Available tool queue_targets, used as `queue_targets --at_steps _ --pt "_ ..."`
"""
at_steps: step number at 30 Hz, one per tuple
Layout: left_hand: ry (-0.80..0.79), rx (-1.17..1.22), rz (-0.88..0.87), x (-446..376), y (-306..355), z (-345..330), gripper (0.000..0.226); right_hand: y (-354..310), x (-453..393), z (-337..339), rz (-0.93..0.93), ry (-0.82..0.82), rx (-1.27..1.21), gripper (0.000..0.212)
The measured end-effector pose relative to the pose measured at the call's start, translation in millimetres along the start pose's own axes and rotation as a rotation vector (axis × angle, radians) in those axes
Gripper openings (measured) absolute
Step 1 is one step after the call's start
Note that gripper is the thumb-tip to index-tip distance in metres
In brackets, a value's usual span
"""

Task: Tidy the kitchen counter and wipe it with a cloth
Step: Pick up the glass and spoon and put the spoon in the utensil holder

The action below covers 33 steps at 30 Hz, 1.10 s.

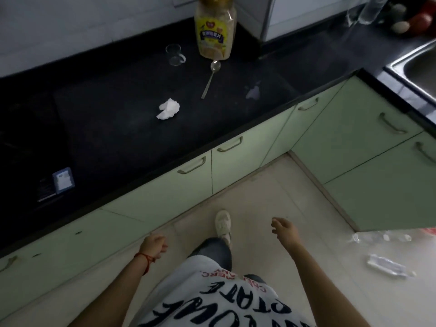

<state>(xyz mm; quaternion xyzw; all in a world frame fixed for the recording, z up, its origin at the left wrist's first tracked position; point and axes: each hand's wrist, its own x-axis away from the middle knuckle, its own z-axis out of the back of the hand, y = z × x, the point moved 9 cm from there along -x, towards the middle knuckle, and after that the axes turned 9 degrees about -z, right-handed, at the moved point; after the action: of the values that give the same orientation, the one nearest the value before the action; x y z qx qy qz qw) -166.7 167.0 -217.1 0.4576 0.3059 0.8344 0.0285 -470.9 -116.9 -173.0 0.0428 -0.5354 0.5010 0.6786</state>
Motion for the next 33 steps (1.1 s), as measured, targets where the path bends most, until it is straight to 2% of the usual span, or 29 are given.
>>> queue_targets --at_steps 8,11,16,19,23,27,30,33 --pt "0.018 0.152 0.073 -50.2 79.9 -38.7 0.029 -62.4 -63.4 32.7 -0.021 -0.037 0.107 0.034" --pt "-0.004 0.195 0.064 -63.9 117.4 -55.0 0.018 -82.3 -85.1 42.4 -0.024 -0.061 0.140 0.035" --pt "-0.014 0.226 -0.011 -64.0 164.2 -71.4 0.021 -139.0 -98.1 43.7 0.048 -0.128 0.242 0.035" --pt "0.018 0.284 -0.015 -65.4 172.8 -76.0 0.017 -213.1 -95.2 35.0 0.233 -0.159 0.266 0.032" --pt "0.105 0.405 0.025 -64.4 172.3 -75.0 0.016 -343.4 -89.2 20.9 0.506 -0.161 0.212 0.024" --pt "0.201 0.482 0.067 -54.3 172.2 -75.3 0.014 -472.4 -86.5 7.5 0.759 -0.048 0.221 0.024" --pt "0.246 0.540 0.097 -50.9 174.7 -78.9 0.009 -545.8 -93.3 -15.2 0.860 -0.028 0.278 0.026" --pt "0.289 0.574 0.118 -48.9 180.1 -80.4 0.013 -585.3 -117.4 -45.2 0.905 0.034 0.505 0.031"
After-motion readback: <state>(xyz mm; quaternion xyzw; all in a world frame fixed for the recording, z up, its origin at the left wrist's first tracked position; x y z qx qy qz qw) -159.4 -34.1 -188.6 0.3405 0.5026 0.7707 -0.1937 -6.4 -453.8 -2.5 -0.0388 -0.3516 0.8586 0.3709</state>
